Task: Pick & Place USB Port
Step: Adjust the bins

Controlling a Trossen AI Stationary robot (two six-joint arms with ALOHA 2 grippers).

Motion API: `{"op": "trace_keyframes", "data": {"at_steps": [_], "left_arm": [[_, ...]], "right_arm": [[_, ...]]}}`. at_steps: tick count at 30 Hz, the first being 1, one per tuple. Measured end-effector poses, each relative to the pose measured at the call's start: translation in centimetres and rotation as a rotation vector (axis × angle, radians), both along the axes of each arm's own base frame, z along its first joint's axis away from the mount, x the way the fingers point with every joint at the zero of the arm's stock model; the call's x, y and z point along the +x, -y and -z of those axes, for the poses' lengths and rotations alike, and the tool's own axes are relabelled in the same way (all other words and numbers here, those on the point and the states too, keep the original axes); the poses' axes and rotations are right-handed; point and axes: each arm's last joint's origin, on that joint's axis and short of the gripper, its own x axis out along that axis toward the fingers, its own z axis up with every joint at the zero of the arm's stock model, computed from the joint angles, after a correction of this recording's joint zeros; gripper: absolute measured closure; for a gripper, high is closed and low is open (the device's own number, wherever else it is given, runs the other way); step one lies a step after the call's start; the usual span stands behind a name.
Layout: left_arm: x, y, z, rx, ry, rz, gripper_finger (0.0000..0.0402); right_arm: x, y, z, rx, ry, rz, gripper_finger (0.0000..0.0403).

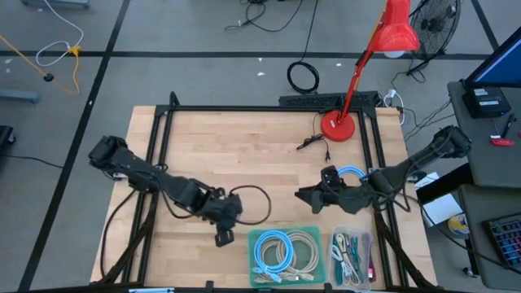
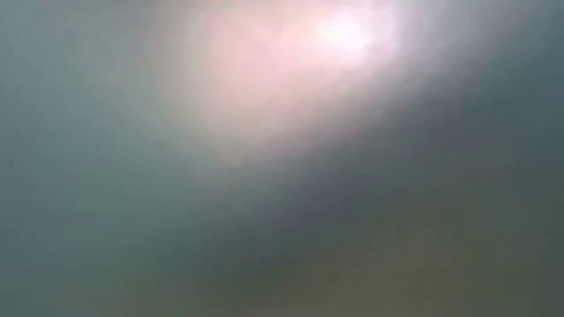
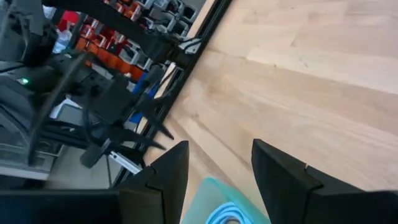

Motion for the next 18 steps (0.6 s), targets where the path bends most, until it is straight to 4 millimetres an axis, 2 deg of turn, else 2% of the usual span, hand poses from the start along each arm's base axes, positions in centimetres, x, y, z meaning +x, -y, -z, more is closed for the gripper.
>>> {"op": "trace_keyframes", "data": {"at_steps": [8,13,18], "left_arm": [[4.0,2.6,-1.6,0.112,0.073,0.106,0.0309],[7.1,2.8,-0.6,0.112,0.054,0.083,0.0309],[8.6,3.1,2.1,0.114,-0.053,0.046,0.0309]], "right_arm": [[0.0,0.2,0.3,-0.008,-0.038,-0.018,0.0239],[-0.2,0.1,0.7,0.004,-0.094,-0.086,0.0239],[-0.4,0.0,1.0,-0.016,-0.149,-0.150,0.0241]]}}
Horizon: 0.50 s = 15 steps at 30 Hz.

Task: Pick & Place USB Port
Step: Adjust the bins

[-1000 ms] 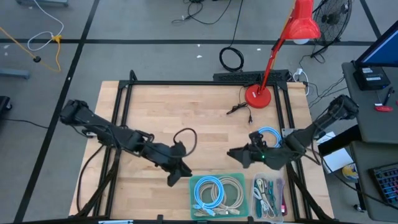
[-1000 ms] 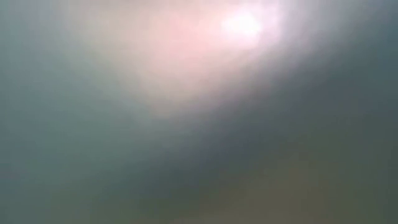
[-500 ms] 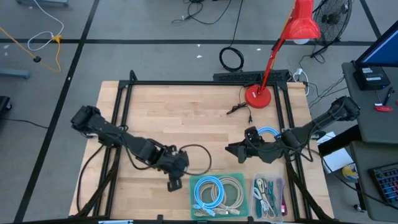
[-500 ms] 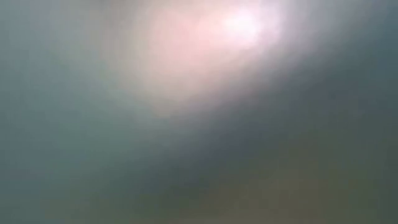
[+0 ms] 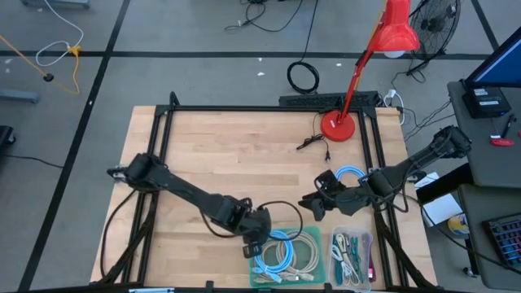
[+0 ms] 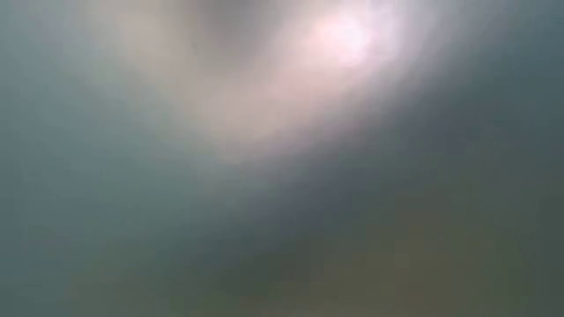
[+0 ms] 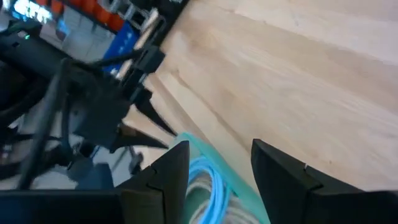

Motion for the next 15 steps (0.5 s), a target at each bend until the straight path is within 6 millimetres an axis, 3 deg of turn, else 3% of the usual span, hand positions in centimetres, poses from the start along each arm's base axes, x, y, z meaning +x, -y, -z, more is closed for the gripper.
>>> {"op": "trace_keyframes", "data": {"at_steps": [7,15], "left_arm": [[-0.02,-0.14,0.96,0.041,-0.050,-0.057,0.0309],[0.11,-0.39,0.97,-0.040,-0.082,-0.071,0.0309]], "right_arm": [[-0.23,-0.07,0.27,-0.072,-0.038,-0.065,0.0244],[-0.38,-0.09,0.47,-0.107,-0.068,-0.116,0.0244]]}}
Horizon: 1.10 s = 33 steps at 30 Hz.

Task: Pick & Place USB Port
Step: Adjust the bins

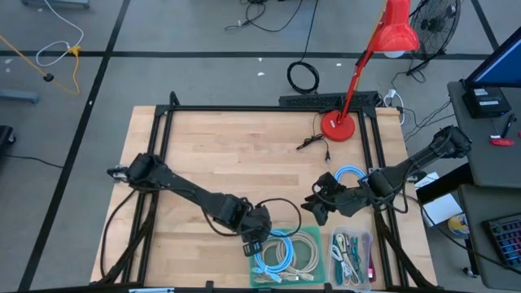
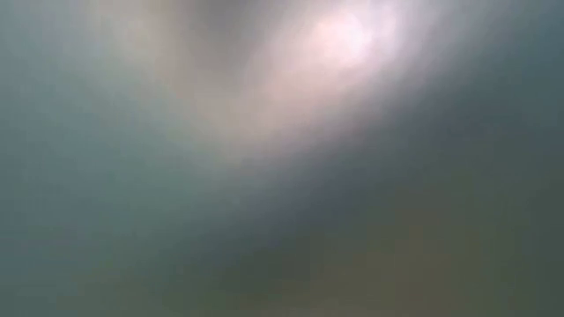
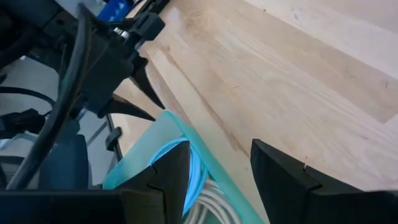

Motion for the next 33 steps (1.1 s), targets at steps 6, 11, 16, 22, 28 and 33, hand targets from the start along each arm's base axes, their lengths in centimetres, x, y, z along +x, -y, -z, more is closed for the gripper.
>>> {"op": "trace_keyframes", "data": {"at_steps": [6,11,16,22,28,33], "left_arm": [[-0.1,0.2,0.0,-0.003,-0.007,-0.017,0.0309],[-0.1,0.2,0.0,0.005,-0.002,-0.027,0.0309],[-0.1,0.2,0.1,-0.004,0.003,-0.045,0.0309],[-0.3,0.1,0.9,-0.002,-0.011,-0.054,0.0309],[-0.7,-0.1,2.0,-0.002,-0.046,-0.067,0.0309],[-0.7,0.0,2.5,-0.019,-0.049,-0.068,0.0309]], "right_arm": [[-0.1,0.0,0.1,-0.010,-0.020,-0.015,0.0245],[-0.1,-0.1,0.1,-0.010,-0.019,-0.017,0.0247],[-0.1,-0.1,0.1,-0.011,-0.018,-0.018,0.0248],[-0.1,-0.1,0.1,-0.009,-0.017,-0.016,0.0248],[-0.1,-0.1,0.1,-0.009,-0.017,-0.015,0.0248],[-0.1,-0.1,0.1,-0.009,-0.017,-0.015,0.0248]]}}
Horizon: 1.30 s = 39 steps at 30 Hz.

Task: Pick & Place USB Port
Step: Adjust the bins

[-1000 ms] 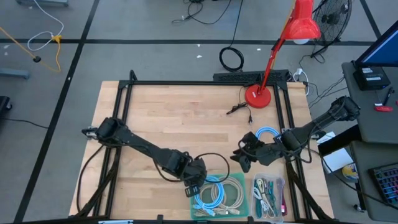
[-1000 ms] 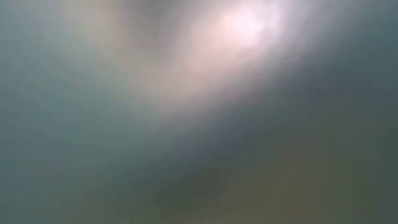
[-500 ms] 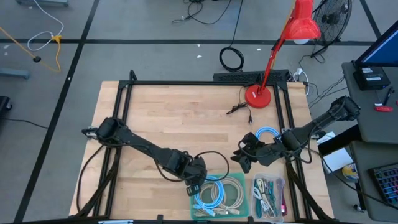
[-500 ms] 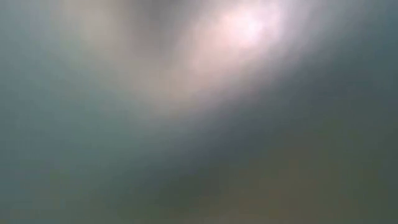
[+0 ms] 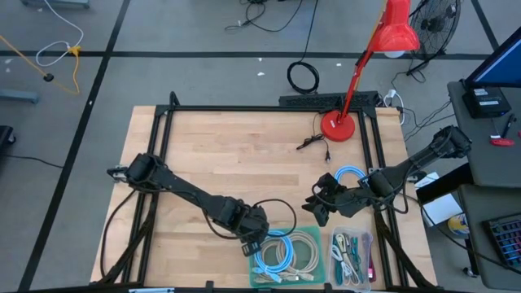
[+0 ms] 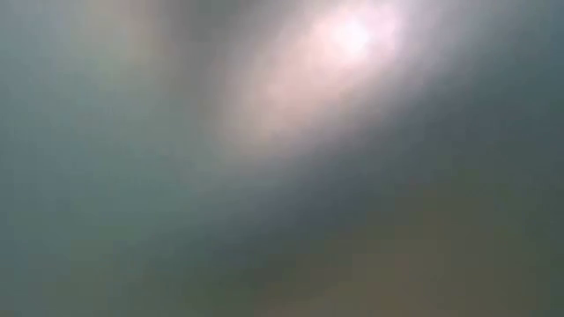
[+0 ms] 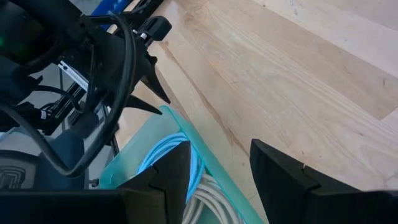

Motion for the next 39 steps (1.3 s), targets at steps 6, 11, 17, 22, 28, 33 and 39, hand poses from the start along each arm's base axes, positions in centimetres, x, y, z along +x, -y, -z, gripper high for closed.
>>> {"op": "trace_keyframes", "data": {"at_steps": [6,11,17,22,28,33,39], "left_arm": [[0.3,0.1,-0.1,-0.013,0.030,-0.004,0.0309],[0.5,-0.1,0.5,-0.010,0.010,-0.017,0.0309],[1.0,0.3,2.6,-0.045,-0.047,-0.011,0.0309],[1.0,0.4,3.1,-0.061,-0.068,-0.031,0.0309],[0.6,0.2,3.2,-0.037,-0.117,-0.020,0.0373],[-0.1,0.0,3.3,-0.018,-0.183,0.013,0.0389],[-1.0,-0.1,3.3,-0.007,-0.278,0.098,0.0394]], "right_arm": [[0.0,0.0,0.0,0.000,0.000,0.000,0.0248],[0.0,0.0,0.0,0.000,0.001,0.001,0.0248],[0.0,0.0,-0.1,0.003,0.008,0.000,0.0248],[0.0,0.0,-0.1,0.004,0.007,-0.004,0.0248],[0.0,0.0,-0.1,0.003,0.006,-0.005,0.0248],[0.0,0.0,-0.1,0.000,0.006,-0.007,0.0248],[0.0,0.0,-0.1,-0.005,0.006,-0.010,0.0248]]}}
